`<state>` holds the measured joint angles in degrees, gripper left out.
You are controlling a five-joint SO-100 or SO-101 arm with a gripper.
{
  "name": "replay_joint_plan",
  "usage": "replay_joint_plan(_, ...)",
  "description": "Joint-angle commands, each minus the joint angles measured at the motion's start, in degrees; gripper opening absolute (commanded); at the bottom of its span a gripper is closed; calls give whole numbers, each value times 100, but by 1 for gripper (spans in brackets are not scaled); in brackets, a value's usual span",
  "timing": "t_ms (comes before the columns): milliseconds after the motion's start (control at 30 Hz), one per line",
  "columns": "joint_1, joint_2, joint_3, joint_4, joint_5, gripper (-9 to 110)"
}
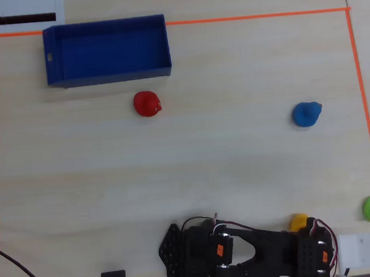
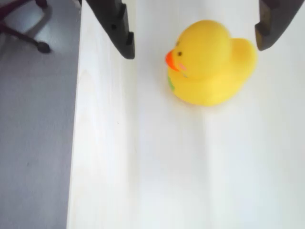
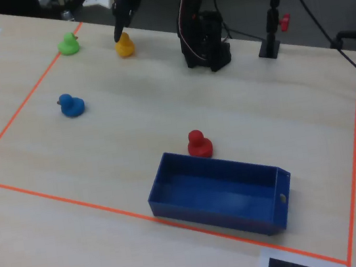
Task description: Grasp yellow duck and put it into box.
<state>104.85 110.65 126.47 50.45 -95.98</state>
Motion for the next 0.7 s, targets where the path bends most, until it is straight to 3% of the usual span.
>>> replay_joint_plan(0, 167, -53, 9, -18, -123, 36)
replay_joint_plan(667, -149, 88, 0, 167, 88, 34)
